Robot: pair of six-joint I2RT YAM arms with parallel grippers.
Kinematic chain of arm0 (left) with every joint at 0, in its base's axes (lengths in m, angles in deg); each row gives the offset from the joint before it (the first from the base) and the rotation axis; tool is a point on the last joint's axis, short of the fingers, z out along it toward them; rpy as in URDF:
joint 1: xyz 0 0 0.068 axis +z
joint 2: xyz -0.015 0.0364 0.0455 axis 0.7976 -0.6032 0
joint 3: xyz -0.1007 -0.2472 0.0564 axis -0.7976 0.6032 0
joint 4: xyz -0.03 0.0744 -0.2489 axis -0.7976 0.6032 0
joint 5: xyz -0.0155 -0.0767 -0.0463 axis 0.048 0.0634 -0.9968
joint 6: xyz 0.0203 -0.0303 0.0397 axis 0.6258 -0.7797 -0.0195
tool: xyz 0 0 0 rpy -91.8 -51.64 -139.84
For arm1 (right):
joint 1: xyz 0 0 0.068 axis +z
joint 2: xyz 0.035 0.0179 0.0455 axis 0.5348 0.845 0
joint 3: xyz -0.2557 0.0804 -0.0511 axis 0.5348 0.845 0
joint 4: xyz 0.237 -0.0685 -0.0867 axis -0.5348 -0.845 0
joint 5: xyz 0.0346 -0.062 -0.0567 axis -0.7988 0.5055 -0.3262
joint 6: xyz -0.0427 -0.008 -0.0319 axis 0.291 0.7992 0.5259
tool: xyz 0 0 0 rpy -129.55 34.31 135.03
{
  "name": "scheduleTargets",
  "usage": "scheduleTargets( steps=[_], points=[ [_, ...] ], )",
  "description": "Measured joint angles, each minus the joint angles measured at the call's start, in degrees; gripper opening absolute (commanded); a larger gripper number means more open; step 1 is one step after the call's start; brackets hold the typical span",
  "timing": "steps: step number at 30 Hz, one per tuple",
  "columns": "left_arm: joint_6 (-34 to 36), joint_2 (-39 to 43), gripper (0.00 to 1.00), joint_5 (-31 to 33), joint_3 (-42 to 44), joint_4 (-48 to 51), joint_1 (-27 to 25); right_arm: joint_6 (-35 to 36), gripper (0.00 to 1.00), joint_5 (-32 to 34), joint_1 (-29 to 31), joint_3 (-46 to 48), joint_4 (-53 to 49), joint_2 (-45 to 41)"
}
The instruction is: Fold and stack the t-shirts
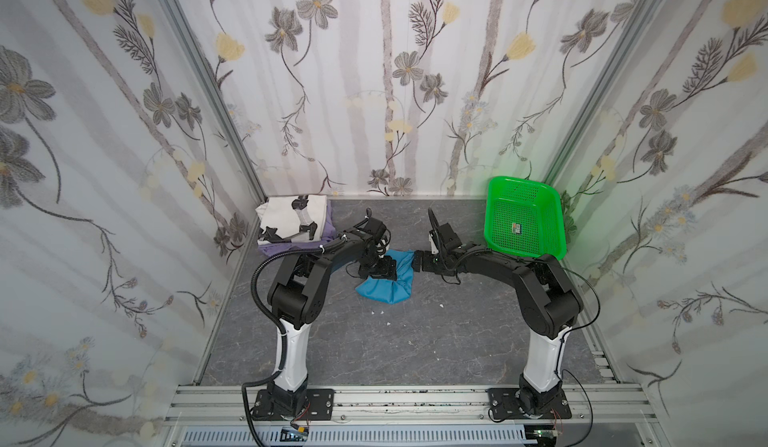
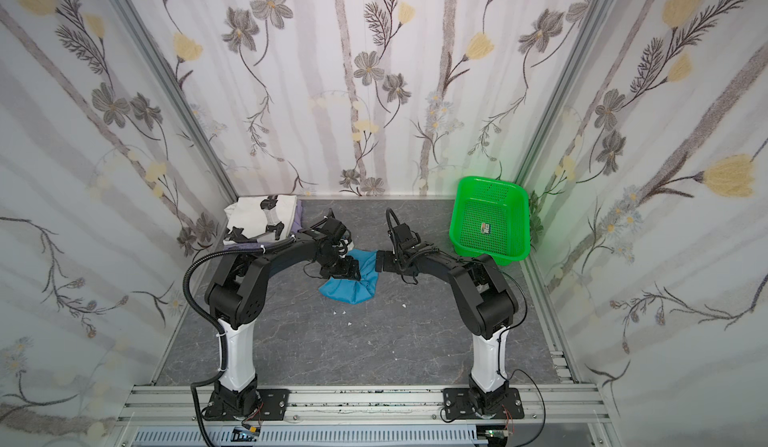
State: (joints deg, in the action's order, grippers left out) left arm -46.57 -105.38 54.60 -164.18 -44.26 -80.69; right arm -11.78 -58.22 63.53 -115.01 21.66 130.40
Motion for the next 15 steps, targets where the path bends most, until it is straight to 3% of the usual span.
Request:
scheduleTargets(
  steps=[6, 15],
  points=[
    [-0.22, -0.09, 0.75, -0.28, 0.04, -0.17, 0.00, 1.05, 1.00, 6.67, 0.85, 1.07, -2.78, -0.24],
    [0.02, 1.27, 0.76, -0.94, 1.90, -2.21, 0.00, 2.99, 1.00, 6.40, 2.19, -10.67, -4.07, 8.24]
  ],
)
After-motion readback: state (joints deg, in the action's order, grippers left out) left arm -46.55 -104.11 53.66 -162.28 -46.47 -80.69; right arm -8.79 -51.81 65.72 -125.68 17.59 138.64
